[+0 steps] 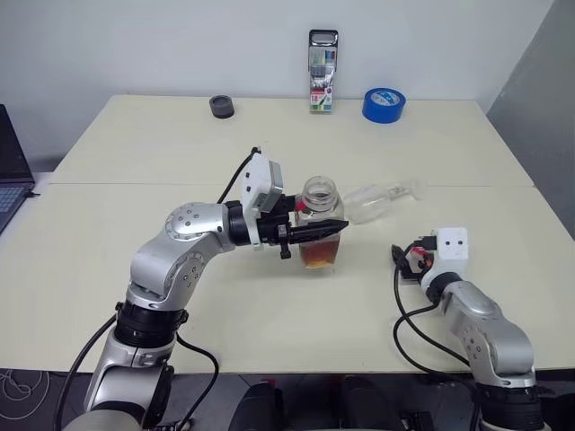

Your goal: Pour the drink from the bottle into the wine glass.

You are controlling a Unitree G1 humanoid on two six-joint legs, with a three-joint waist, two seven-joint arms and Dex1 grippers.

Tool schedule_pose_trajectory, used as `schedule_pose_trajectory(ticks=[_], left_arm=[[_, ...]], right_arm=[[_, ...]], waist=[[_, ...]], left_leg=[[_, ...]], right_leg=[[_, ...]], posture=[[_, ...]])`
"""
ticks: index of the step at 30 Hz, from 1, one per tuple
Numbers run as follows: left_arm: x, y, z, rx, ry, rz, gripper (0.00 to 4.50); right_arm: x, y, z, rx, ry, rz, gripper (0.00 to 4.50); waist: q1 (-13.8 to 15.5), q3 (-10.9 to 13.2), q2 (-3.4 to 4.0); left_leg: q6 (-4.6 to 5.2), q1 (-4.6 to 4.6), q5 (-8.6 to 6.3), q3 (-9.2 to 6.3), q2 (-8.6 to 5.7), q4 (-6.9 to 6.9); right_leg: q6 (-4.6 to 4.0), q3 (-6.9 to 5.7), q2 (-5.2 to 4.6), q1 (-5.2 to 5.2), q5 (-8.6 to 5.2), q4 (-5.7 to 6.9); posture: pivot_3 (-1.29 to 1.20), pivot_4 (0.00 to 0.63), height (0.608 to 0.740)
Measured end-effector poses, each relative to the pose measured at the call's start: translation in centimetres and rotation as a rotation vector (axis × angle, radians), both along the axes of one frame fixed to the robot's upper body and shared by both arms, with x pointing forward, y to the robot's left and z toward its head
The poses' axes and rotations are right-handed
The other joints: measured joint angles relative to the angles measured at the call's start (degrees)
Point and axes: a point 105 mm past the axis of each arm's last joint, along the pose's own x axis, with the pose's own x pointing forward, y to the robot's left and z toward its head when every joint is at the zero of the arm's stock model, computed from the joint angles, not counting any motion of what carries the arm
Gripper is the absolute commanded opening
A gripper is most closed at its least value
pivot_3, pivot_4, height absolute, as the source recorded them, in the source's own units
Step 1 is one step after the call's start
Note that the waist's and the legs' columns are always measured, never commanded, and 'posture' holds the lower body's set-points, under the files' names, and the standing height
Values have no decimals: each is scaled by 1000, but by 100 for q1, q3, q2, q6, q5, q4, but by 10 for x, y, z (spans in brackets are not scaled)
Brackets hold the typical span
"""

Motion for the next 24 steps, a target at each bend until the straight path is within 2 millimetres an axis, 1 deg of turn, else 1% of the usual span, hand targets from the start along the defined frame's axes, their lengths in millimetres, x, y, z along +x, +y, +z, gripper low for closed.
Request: schedule_pose_trajectory(ticks=[3, 4, 5, 7, 11, 13, 15, 16, 18, 20, 22, 24], left_arm=[[1, 1, 0, 1, 1, 5, 1788], [1, 1, 0, 1, 0, 9, 1788], [2, 2, 0, 1, -1, 17, 1788], [5, 4, 2, -3, -5, 44, 1788], [15, 12, 5, -12, -19, 138, 1788], [22, 17, 7, -7, -33, 211, 1788], [28, 23, 8, -3, -47, 275, 1788], [31, 26, 9, 1, -54, 310, 1788], [39, 32, 10, 3, -60, 384, 1788], [50, 39, 15, -1, -72, 477, 1788], [63, 49, 23, -28, -88, 585, 1788], [74, 62, 29, -46, -101, 696, 1788]], right_arm=[[2, -8, 13, -75, -35, 30, 4470], [2, -6, 23, -92, -68, 68, 4470], [1, -1, 33, -89, -106, 118, 4470], [-4, 17, 59, -63, -197, 251, 4470], [-25, 54, 102, 4, -315, 569, 4470], [-38, 64, 128, 34, -350, 736, 4470], [-48, 70, 153, 29, -395, 849, 4470], [-53, 73, 161, 29, -401, 899, 4470], [-58, 79, 172, 37, -402, 972, 4470], [-60, 84, 178, 31, -396, 1029, 4470], [-61, 89, 176, 13, -373, 1079, 4470], [-59, 92, 170, 28, -344, 1097, 4470]], waist=[[2, 0, 0], [-2, 0, 0], [-7, 0, 0], [-15, 0, 0], [1, 1, -1], [5, 2, -2], [5, 2, -2], [5, 2, -2], [5, 2, -2], [14, 2, -3], [17, 3, -5], [17, 3, -6]], left_leg=[[0, 0, 0, 0, 0, 0], [1, 0, 0, 0, 0, 0], [1, 1, 0, -1, 1, -1], [5, 1, -3, -2, 2, 0], [17, 0, -9, -6, -1, 3], [20, -1, -11, -7, 0, 5], [22, 1, -12, -16, 0, 3], [22, 1, -12, -17, 0, 3], [22, -2, -13, -18, 0, 3], [23, -3, -12, -19, -1, 5], [23, -5, -13, -19, -1, 5], [22, -6, -12, -19, -1, 5]], right_leg=[[0, 0, 0, 0, 0, 0], [0, 0, 1, 0, 0, 0], [0, 0, 3, 0, 0, 0], [0, 0, 4, 0, 0, 1], [0, -4, 1, 5, 0, -3], [0, -5, 0, 6, 0, -4], [0, -13, 0, 8, 0, -5], [0, -14, 0, 8, 0, -5], [0, -15, 0, 8, 0, -5], [0, -16, -2, 8, 0, -5], [0, -18, -2, 8, 0, -7], [0, -17, -3, 8, 0, -8]], posture=[[0, 150, 740], [0, 150, 740], [0, 150, 740], [0, 150, 740], [0, 150, 740], [0, 150, 740], [0, 150, 740], [0, 150, 740], [0, 150, 740], [0, 150, 740], [0, 150, 740], [0, 150, 740]])
